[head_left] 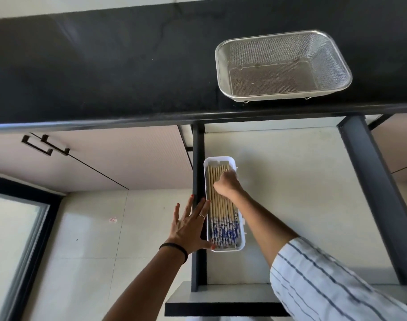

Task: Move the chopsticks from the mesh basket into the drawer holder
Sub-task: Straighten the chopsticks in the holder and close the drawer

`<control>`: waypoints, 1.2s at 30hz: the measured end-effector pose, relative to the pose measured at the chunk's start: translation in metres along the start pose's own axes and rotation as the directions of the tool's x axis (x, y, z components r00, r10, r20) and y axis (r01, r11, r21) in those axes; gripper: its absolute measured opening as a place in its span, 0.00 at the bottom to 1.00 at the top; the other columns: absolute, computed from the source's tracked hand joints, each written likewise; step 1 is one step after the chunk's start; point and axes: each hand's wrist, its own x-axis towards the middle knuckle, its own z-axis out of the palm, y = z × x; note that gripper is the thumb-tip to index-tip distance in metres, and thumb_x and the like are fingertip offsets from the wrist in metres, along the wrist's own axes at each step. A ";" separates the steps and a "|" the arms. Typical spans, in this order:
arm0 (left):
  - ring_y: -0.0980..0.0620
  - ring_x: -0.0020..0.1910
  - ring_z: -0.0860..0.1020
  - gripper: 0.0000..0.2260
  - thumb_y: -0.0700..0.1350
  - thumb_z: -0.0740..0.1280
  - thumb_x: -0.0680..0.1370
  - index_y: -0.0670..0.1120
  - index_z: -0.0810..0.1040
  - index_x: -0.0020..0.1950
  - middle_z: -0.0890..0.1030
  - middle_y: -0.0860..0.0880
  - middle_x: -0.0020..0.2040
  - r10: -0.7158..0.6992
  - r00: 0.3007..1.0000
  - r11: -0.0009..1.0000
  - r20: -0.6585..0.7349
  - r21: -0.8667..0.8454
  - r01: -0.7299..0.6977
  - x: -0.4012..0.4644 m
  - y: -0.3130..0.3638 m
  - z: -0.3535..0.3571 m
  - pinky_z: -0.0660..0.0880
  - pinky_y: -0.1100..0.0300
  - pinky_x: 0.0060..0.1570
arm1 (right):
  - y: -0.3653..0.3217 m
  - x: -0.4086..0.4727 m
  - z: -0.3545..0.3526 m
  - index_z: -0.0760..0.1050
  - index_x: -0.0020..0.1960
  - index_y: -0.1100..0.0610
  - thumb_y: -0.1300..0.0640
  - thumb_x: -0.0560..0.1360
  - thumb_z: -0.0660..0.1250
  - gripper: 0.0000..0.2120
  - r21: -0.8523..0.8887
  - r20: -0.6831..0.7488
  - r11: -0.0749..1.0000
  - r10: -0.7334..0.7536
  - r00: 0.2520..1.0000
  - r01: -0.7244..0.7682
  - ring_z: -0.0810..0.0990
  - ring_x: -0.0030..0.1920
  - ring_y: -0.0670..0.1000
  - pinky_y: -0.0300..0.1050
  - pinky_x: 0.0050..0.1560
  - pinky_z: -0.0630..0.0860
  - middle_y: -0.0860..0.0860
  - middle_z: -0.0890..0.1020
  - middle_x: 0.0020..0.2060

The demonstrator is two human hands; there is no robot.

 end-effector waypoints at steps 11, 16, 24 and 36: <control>0.46 0.74 0.32 0.53 0.67 0.68 0.69 0.48 0.36 0.77 0.40 0.50 0.78 0.036 0.999 0.999 -0.006 -0.005 -0.036 -0.001 -0.004 0.004 0.33 0.39 0.69 | -0.004 -0.012 0.016 0.55 0.73 0.70 0.64 0.76 0.59 0.29 -0.076 -0.117 0.996 0.043 0.992 -0.052 0.69 0.69 0.59 0.53 0.64 0.74 0.62 0.51 0.76; 0.47 0.75 0.33 0.52 0.66 0.68 0.70 0.50 0.36 0.78 0.41 0.51 0.78 0.047 0.999 0.999 -0.008 -0.011 -0.047 -0.003 -0.005 0.004 0.35 0.39 0.70 | 0.015 -0.053 0.039 0.52 0.76 0.66 0.65 0.77 0.59 0.30 -0.174 -0.232 0.980 -0.137 0.963 0.098 0.62 0.73 0.63 0.54 0.70 0.67 0.62 0.57 0.75; 0.46 0.75 0.33 0.53 0.69 0.68 0.68 0.49 0.39 0.78 0.44 0.52 0.79 0.062 0.998 0.997 0.005 -0.047 -0.061 -0.004 -0.003 0.000 0.38 0.38 0.71 | 0.053 -0.088 0.081 0.43 0.77 0.65 0.62 0.80 0.54 0.30 -0.235 -0.136 0.967 -0.130 0.982 0.096 0.45 0.78 0.59 0.50 0.77 0.48 0.62 0.48 0.77; 0.45 0.75 0.34 0.52 0.69 0.66 0.68 0.48 0.39 0.78 0.45 0.52 0.79 0.063 0.998 0.997 0.014 -0.035 -0.062 -0.005 -0.003 0.000 0.41 0.37 0.72 | 0.046 -0.084 0.071 0.44 0.77 0.63 0.59 0.81 0.57 0.32 -0.196 -0.218 0.965 -0.216 0.952 0.174 0.46 0.78 0.60 0.50 0.76 0.51 0.63 0.47 0.77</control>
